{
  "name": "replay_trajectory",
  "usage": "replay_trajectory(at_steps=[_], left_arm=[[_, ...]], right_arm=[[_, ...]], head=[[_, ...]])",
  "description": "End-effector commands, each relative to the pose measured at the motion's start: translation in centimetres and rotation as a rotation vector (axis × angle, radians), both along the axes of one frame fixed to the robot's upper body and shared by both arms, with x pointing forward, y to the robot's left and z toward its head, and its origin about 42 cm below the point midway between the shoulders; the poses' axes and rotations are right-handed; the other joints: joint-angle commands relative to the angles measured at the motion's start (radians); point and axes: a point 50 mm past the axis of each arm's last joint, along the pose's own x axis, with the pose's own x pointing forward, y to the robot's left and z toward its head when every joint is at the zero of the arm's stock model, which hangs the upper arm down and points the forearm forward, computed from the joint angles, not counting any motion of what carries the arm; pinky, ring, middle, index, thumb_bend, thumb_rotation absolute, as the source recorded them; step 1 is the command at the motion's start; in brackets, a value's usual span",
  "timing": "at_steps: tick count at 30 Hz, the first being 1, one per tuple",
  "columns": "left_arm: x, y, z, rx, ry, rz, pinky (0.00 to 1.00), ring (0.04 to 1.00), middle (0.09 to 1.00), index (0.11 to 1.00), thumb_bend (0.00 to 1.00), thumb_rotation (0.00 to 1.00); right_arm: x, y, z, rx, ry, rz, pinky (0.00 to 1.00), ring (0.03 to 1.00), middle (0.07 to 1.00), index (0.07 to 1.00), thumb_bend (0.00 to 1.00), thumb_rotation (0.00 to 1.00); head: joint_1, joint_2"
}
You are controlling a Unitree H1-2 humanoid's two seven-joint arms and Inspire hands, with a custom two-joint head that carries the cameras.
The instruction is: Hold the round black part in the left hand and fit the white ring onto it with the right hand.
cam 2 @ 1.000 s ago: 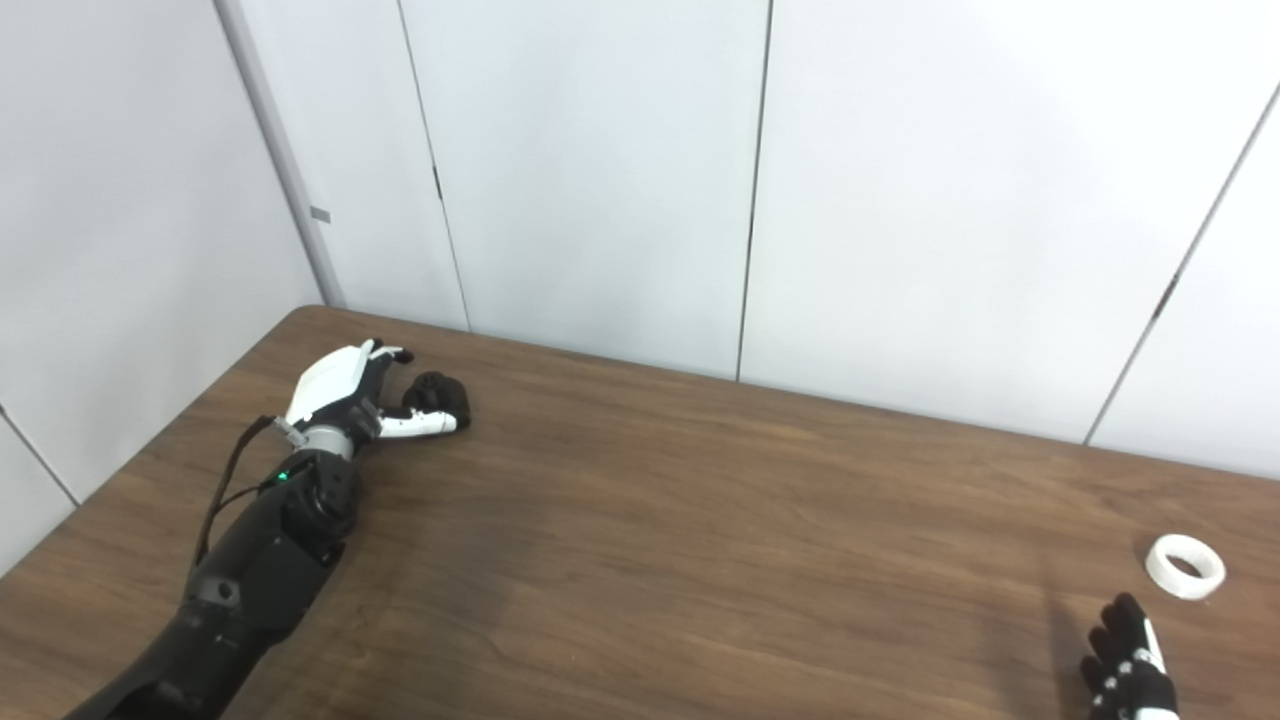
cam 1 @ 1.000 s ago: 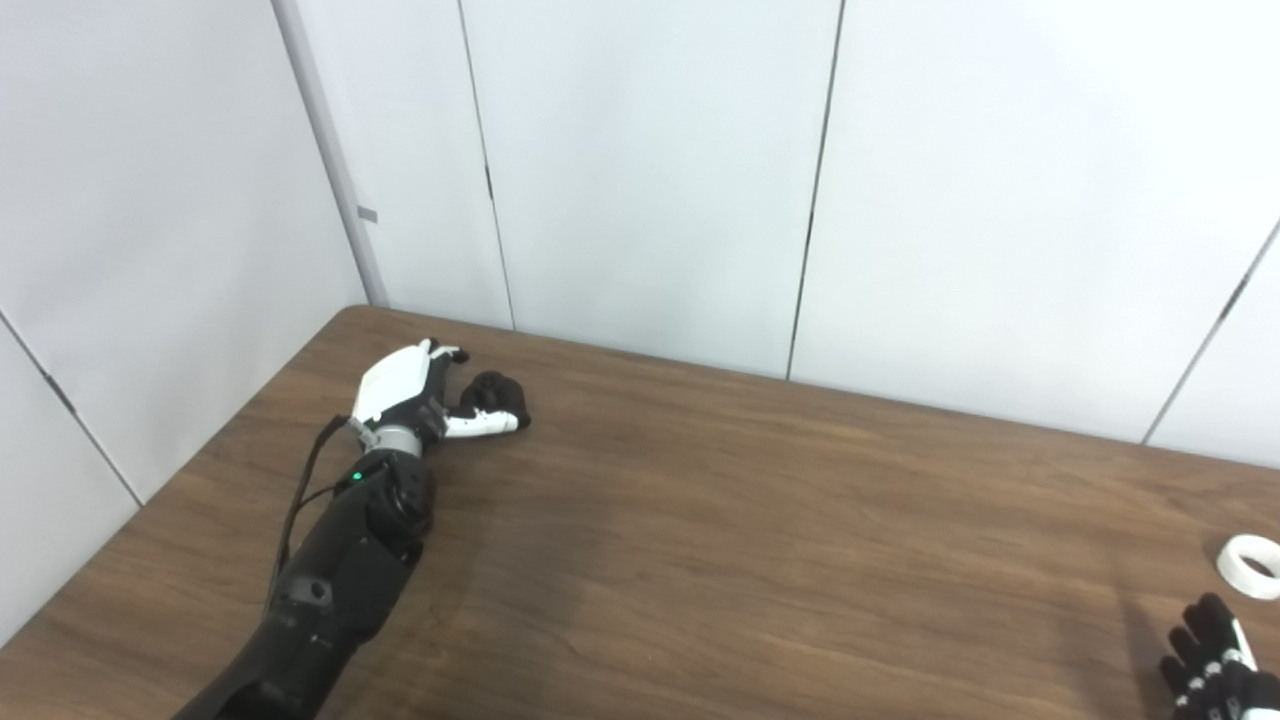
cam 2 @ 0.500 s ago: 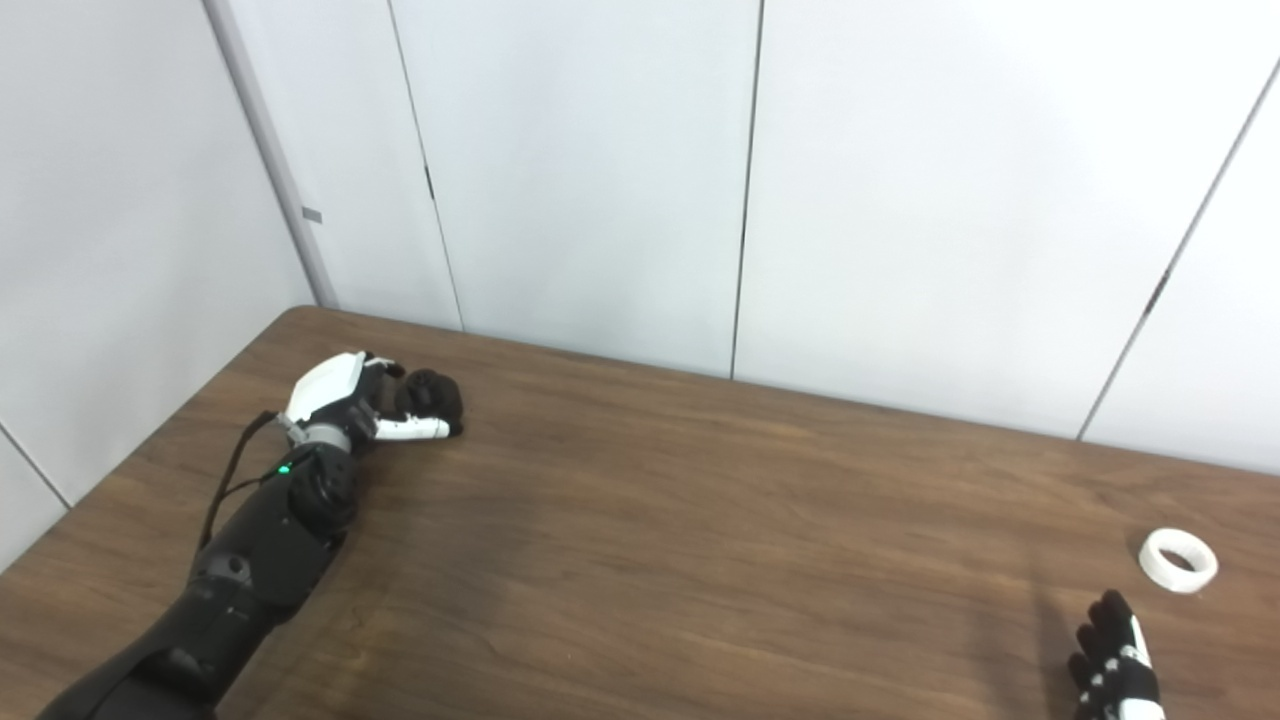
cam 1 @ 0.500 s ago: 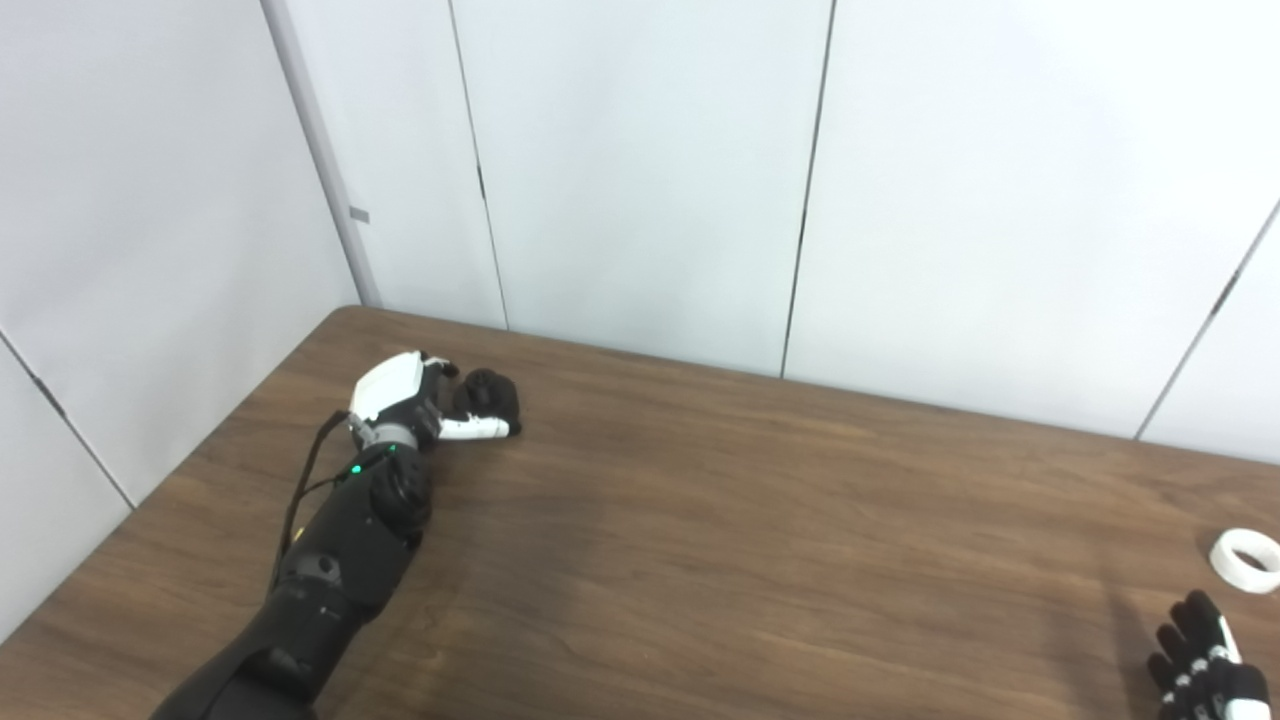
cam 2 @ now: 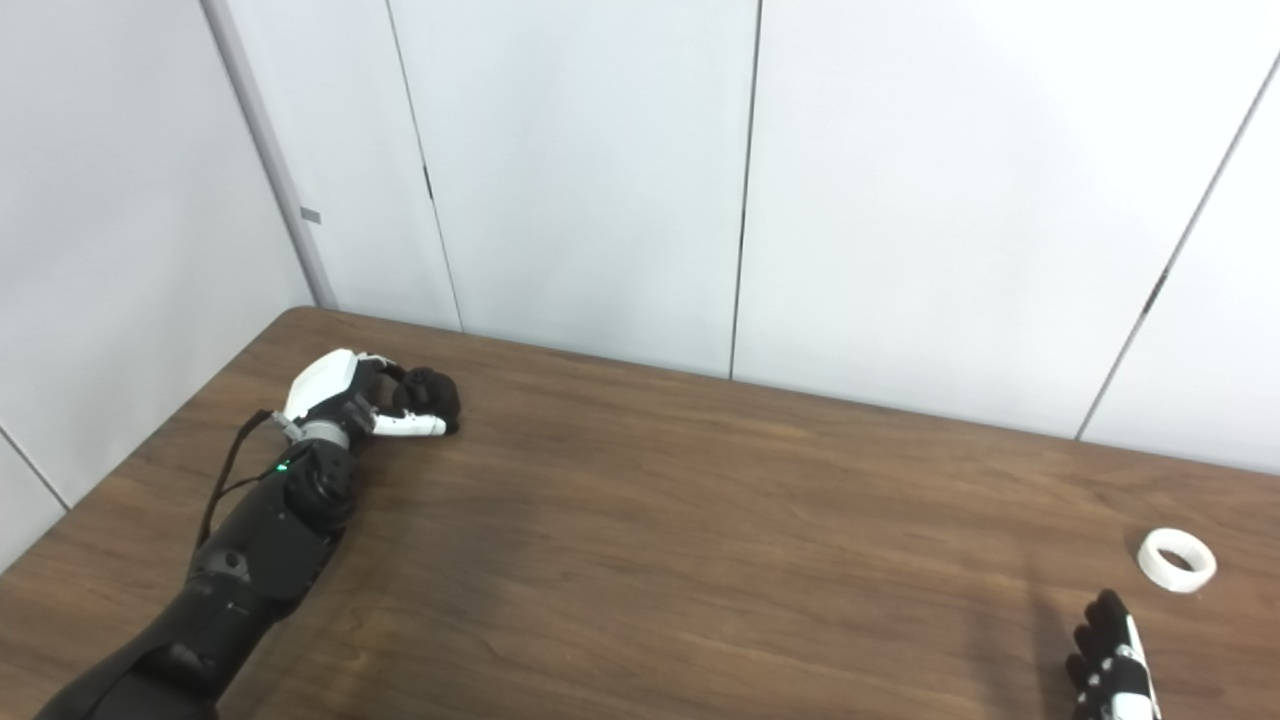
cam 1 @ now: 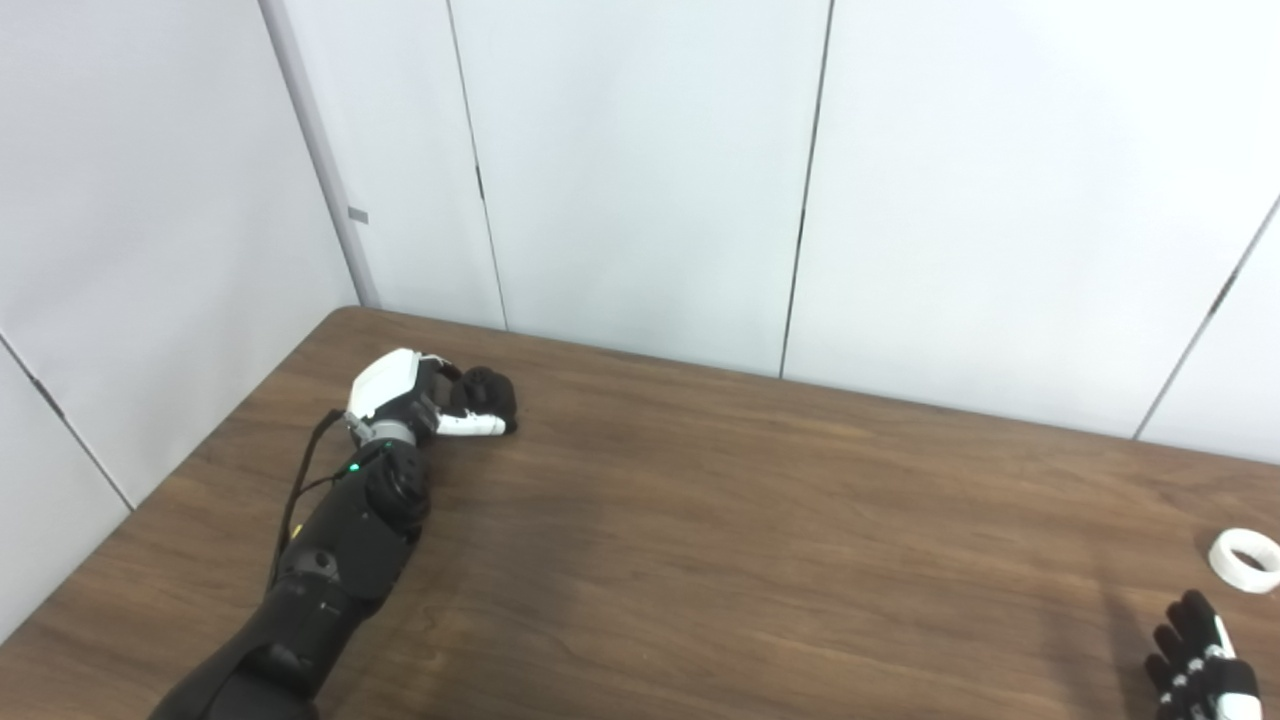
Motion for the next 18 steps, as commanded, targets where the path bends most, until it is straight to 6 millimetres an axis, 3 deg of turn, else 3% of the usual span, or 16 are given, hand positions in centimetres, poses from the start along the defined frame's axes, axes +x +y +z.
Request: replay_trajectory(at_steps=[1,18], left_arm=[[1.21,0.35,3.21,0.016,-0.093,-0.024,1.0,1.0,0.945,0.743,1.0,0.36],[1.09,-0.15,3.14,0.004,-0.102,-0.043,1.0,1.0,0.94,0.734,0.99,0.34]], right_arm=[[-0.08,0.36,0.68,0.003,-0.026,0.011,1.0,1.0,1.0,1.0,0.44,1.0],[-0.26,0.42,0.85,0.002,-0.02,0.009,1.0,1.0,1.0,1.0,0.39,1.0]], head=[[0.001,0.001],[0.001,0.005]])
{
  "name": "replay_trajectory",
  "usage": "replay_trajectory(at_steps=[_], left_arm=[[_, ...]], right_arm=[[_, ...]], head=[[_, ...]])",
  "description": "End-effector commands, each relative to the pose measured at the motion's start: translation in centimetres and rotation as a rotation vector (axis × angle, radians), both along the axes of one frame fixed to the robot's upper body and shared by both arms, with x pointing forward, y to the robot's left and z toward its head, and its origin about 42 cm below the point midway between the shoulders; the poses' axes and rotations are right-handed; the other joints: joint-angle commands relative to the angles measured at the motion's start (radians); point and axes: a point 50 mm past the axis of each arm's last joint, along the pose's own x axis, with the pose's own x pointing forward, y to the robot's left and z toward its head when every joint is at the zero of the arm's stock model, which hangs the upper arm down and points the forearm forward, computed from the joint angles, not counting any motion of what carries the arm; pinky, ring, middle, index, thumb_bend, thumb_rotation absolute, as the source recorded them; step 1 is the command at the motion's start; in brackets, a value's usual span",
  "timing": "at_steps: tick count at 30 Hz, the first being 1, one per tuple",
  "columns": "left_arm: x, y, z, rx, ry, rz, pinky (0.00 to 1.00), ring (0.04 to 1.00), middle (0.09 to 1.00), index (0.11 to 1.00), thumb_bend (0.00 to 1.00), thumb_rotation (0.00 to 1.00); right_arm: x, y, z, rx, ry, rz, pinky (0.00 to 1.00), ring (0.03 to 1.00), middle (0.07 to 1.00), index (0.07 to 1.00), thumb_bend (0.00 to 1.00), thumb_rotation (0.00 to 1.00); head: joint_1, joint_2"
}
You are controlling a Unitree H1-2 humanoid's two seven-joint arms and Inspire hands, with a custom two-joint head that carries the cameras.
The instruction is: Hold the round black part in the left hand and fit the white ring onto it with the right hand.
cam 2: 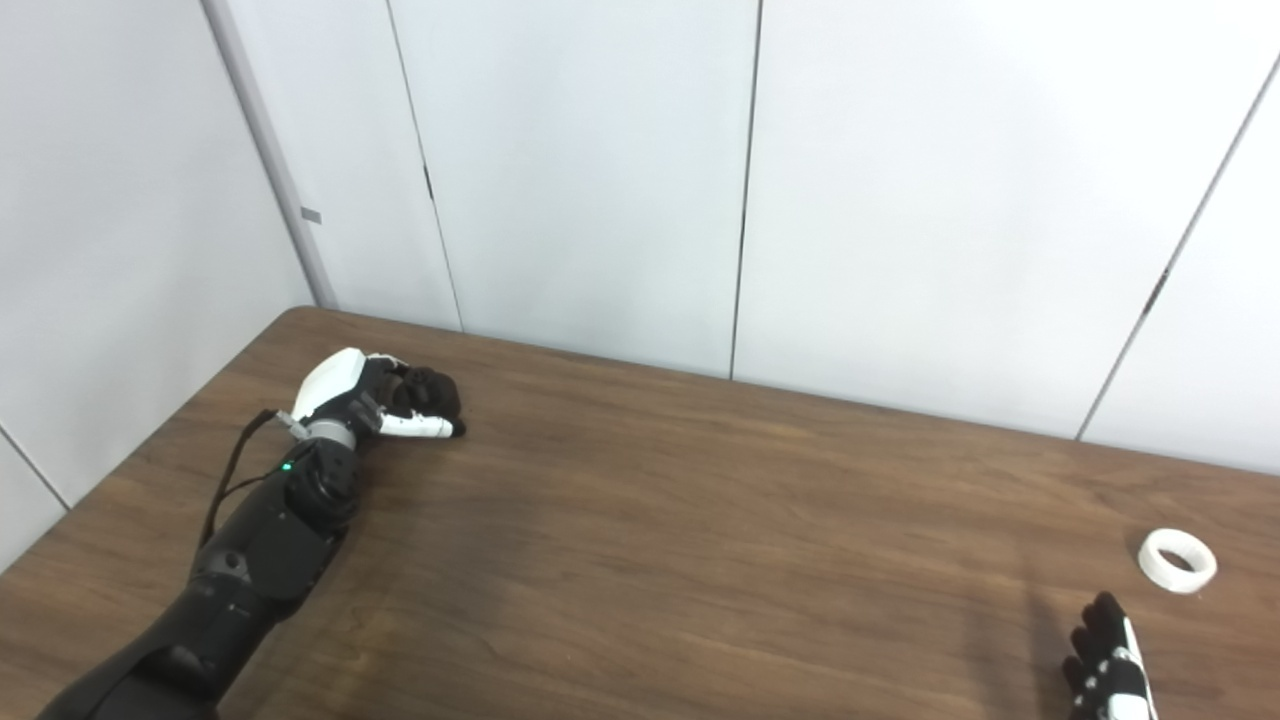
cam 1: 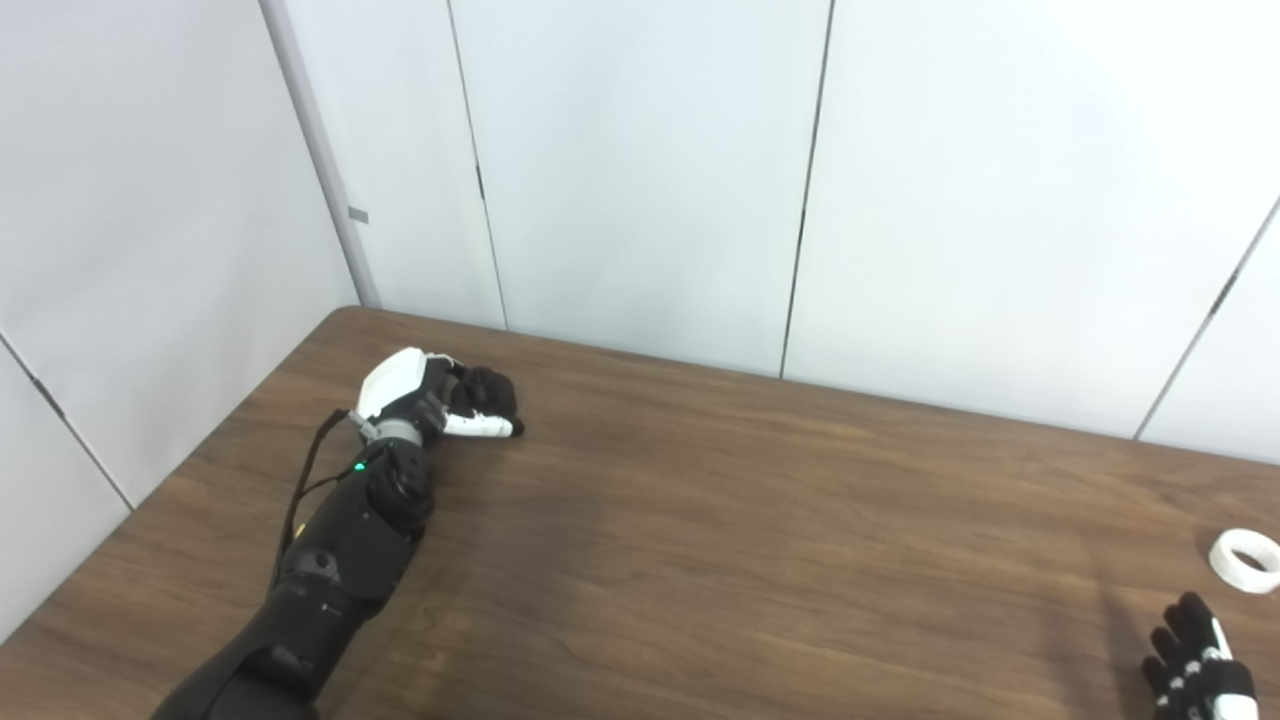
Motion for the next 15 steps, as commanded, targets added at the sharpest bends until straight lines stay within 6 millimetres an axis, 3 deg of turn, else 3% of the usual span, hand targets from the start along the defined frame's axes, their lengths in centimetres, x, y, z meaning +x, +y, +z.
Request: replay_trajectory(at_steps=[1,7,9,10,11,12,15], left_arm=[[1.02,0.4,2.97,0.035,-0.089,-0.015,1.0,1.0,0.936,0.725,0.99,0.33],[0.87,0.45,2.81,0.05,-0.09,-0.011,1.0,0.999,0.926,0.678,0.96,0.32],[0.85,0.55,2.6,0.059,-0.111,-0.001,1.0,0.983,0.909,0.643,0.93,0.27],[0.84,0.59,2.5,0.062,-0.12,0.006,1.0,0.97,0.892,0.615,0.89,0.22],[0.82,0.57,2.44,0.066,-0.132,0.014,1.0,0.955,0.865,0.541,0.68,0.13],[0.77,0.49,2.42,0.073,-0.142,0.021,1.0,0.938,0.835,0.513,0.6,0.1],[0.67,0.33,2.37,0.143,-0.149,0.023,1.0,0.876,0.758,0.485,0.53,0.06]], right_arm=[[-0.03,0.22,0.78,-0.001,-0.023,0.011,1.0,1.0,1.0,1.0,0.39,1.0],[-0.17,0.2,0.96,-0.002,-0.026,0.013,1.0,1.0,1.0,1.0,0.38,1.0],[-0.2,0.17,0.99,0.0,-0.025,0.017,1.0,1.0,1.0,1.0,0.38,1.0],[-0.21,0.16,1.01,0.0,-0.025,0.018,1.0,1.0,1.0,1.0,0.38,1.0],[-0.23,0.15,1.04,-0.003,-0.025,0.018,1.0,1.0,1.0,1.0,0.37,1.0],[-0.25,0.16,1.08,-0.006,-0.026,0.018,1.0,1.0,1.0,1.0,0.37,1.0],[-0.28,0.11,1.1,0.005,-0.024,0.022,1.0,1.0,1.0,1.0,0.36,1.0]], head=[[0.001,0.0],[0.005,0.003],[0.005,0.005],[0.005,0.005],[0.006,0.005],[0.006,0.005],[0.01,0.006]])
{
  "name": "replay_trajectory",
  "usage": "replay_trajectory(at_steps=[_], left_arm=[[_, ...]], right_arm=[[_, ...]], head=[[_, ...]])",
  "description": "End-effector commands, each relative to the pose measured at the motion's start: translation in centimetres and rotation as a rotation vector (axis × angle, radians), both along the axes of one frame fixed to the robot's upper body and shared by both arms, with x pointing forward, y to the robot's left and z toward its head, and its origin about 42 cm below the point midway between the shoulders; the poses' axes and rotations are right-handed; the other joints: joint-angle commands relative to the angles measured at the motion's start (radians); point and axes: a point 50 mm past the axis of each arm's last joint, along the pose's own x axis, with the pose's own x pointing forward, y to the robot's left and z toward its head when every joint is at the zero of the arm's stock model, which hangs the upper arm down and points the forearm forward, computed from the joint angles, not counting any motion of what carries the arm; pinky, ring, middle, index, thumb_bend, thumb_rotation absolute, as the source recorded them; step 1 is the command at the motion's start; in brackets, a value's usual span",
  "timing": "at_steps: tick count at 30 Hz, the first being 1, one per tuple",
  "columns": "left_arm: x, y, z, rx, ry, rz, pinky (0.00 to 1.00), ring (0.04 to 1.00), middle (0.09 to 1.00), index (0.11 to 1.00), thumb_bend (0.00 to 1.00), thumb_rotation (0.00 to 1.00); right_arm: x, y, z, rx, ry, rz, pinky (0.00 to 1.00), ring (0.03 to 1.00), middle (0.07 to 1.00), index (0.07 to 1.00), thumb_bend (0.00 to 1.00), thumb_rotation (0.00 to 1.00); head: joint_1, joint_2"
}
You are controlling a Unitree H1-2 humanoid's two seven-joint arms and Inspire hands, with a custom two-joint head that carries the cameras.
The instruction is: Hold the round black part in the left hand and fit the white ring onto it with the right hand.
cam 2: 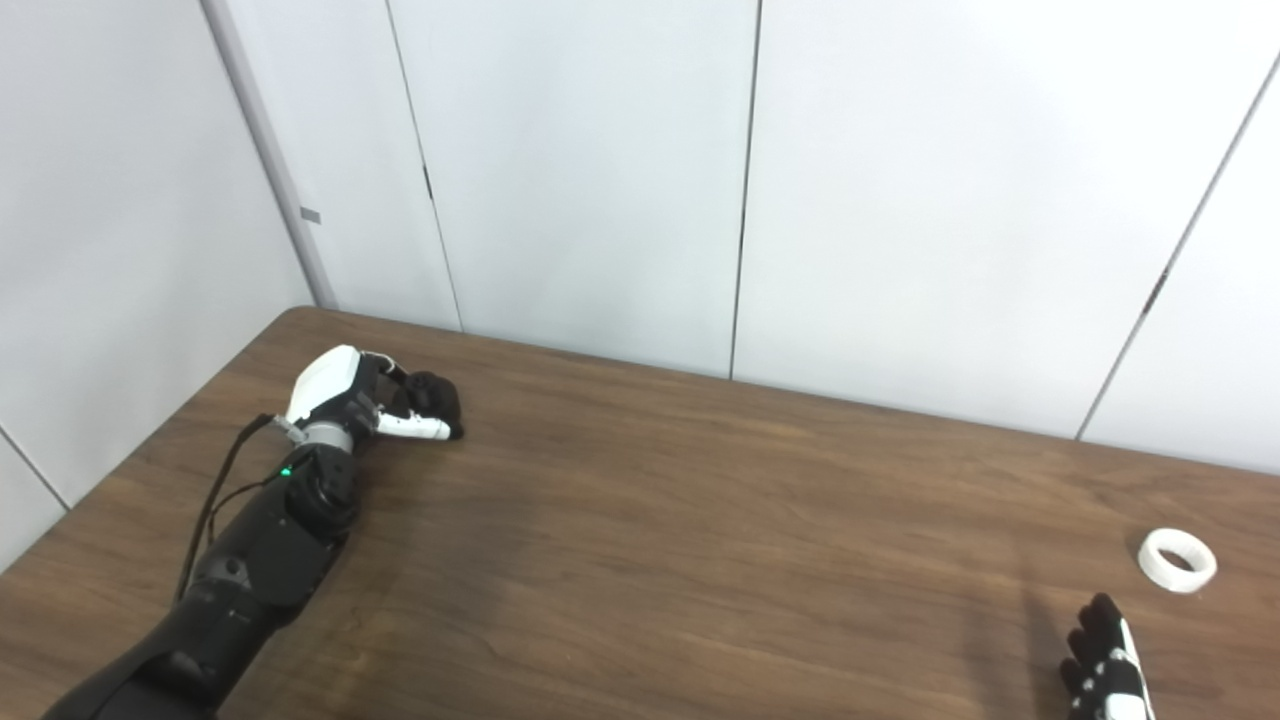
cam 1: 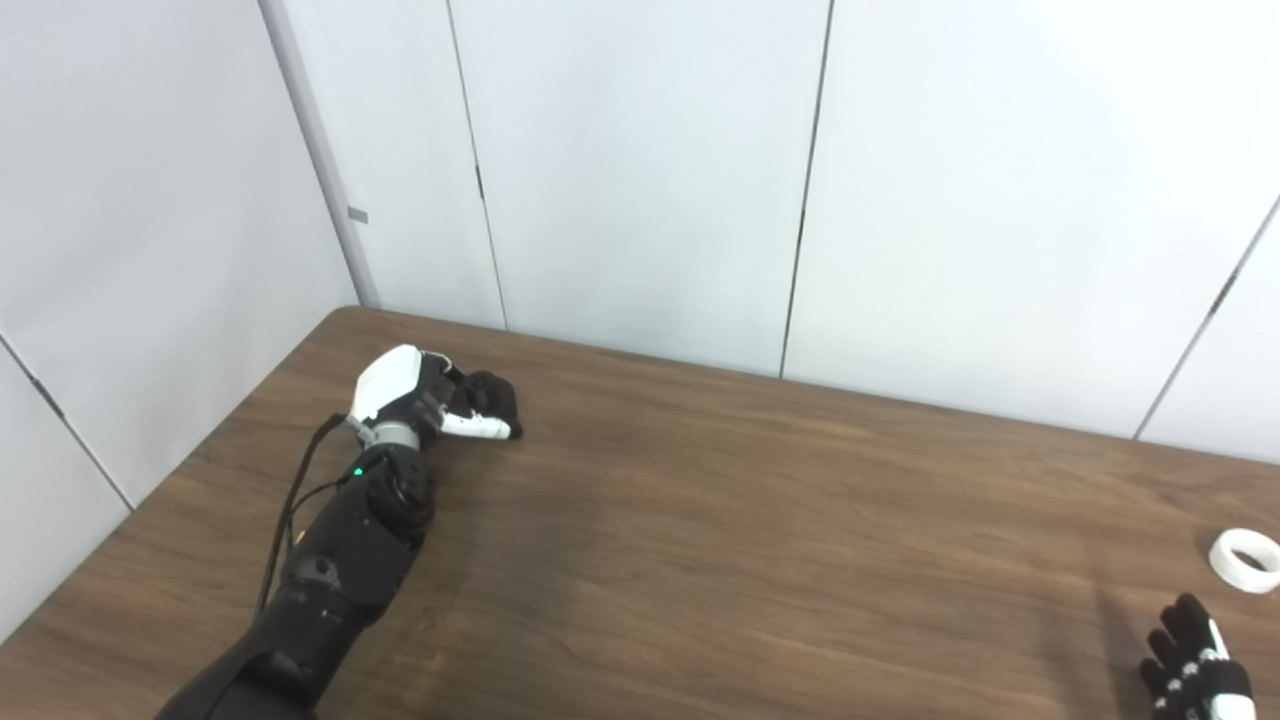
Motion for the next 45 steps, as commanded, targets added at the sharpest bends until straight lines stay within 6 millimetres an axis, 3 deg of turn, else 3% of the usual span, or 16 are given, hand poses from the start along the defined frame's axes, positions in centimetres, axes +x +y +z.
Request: replay_trajectory(at_steps=[1,14,21,30,45], left_arm=[[1.1,0.5,2.7,0.096,-0.084,0.002,1.0,0.864,0.745,0.484,0.53,0.05],[0.5,0.8,2.4,0.12,-0.086,0.006,1.0,0.856,0.729,0.483,0.52,0.05],[-0.7,-0.5,2.7,0.104,-0.124,-0.024,1.0,0.871,0.738,0.484,0.52,0.05],[-3.0,-4.9,3.2,0.095,-0.198,-0.133,1.0,0.882,0.754,0.483,0.52,0.05],[-6.6,-12.9,3.3,0.119,-0.249,-0.378,1.0,0.885,0.767,0.483,0.52,0.05]], right_arm=[[0.0,0.0,0.8,0.004,-0.035,0.018,1.0,1.0,1.0,1.0,0.36,1.0],[0.0,-0.3,0.9,-0.002,-0.037,0.021,1.0,1.0,1.0,1.0,0.34,1.0],[0.0,-0.2,0.9,-0.008,-0.034,0.023,1.0,1.0,1.0,1.0,0.34,1.0],[-0.1,0.4,1.2,-0.018,-0.033,0.015,1.0,1.0,1.0,1.0,0.36,1.0],[0.0,1.1,1.1,-0.011,-0.038,0.002,1.0,1.0,1.0,1.0,0.3,1.0]], head=[[0.001,0.0],[0.007,0.005],[-0.005,0.009],[-0.022,0.013],[-0.107,0.035]])
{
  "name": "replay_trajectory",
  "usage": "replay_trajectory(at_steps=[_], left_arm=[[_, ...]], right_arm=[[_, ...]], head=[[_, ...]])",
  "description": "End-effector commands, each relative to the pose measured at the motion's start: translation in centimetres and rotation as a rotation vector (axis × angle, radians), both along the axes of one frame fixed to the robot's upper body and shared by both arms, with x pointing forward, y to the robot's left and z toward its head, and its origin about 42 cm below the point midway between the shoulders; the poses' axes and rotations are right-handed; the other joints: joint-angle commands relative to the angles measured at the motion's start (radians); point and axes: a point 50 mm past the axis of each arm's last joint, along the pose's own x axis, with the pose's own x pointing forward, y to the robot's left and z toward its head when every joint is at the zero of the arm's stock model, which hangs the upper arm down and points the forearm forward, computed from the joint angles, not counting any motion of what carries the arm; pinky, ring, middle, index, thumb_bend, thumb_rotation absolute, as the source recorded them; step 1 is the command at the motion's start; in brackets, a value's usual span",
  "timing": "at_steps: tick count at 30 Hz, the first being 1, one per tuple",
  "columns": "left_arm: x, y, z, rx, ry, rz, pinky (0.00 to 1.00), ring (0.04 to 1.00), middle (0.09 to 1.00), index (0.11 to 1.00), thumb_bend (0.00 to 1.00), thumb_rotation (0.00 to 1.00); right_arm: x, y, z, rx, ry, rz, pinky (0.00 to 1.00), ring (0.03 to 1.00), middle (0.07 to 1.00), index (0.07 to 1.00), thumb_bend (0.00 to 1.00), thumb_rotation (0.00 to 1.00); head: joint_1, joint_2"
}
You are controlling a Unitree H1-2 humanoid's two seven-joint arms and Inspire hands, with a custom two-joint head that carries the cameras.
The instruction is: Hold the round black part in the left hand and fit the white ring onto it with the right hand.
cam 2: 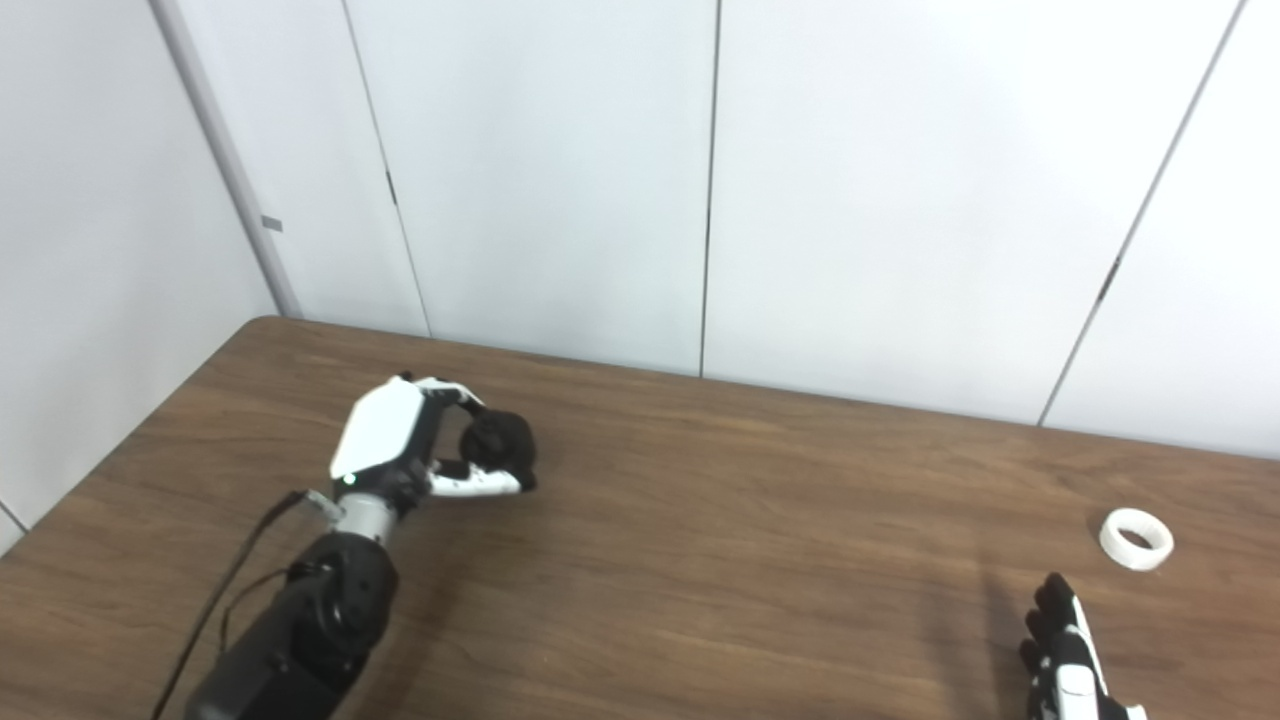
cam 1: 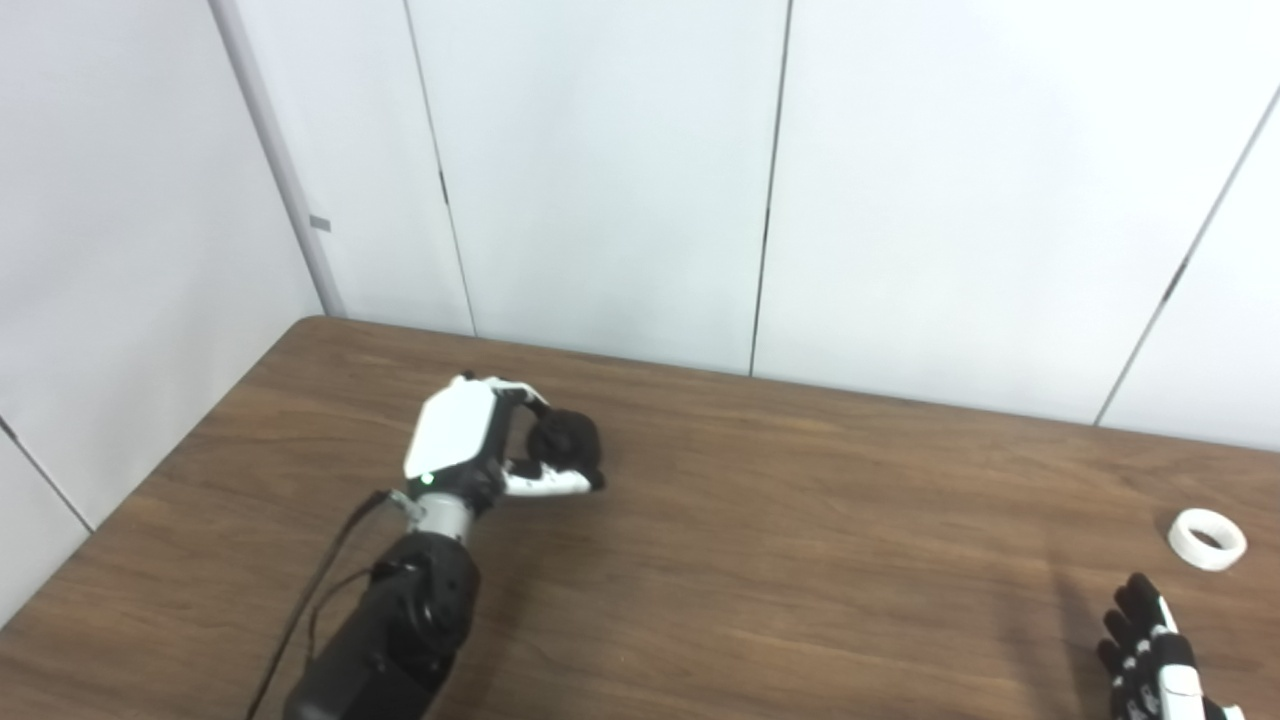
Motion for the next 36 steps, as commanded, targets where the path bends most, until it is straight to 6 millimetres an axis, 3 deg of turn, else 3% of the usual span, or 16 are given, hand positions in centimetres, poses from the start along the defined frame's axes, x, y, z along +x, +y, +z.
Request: replay_trajectory(at_steps=[1,14,28,36], left_arm=[[0.0,-1.4,2.3,0.034,-0.095,-0.056,1.0,0.885,0.767,0.483,0.52,0.05],[-3.7,-6.9,0.8,0.058,-0.084,-0.226,1.0,0.885,0.775,0.483,0.52,0.05],[-6.3,-10.9,-1.5,-0.016,-0.017,-0.343,1.0,0.888,0.784,0.483,0.52,0.05],[-8.0,-12.6,-3.3,-0.039,0.029,-0.38,1.0,0.889,0.786,0.483,0.52,0.06]], right_arm=[[0.2,0.6,0.9,0.006,-0.051,0.007,1.0,1.0,1.0,1.0,0.29,1.0],[0.4,1.4,-0.1,-0.024,-0.039,-0.012,1.0,0.99,0.978,1.0,0.48,1.0],[0.5,2.9,0.4,-0.053,-0.059,-0.03,0.98,0.955,0.946,0.98,0.53,1.0],[0.5,3.5,1.1,-0.067,-0.062,-0.03,0.99,0.952,0.939,0.978,0.55,1.0]], head=[[-0.01,0.002],[-0.131,0.038],[-0.258,0.115],[-0.276,0.141]])
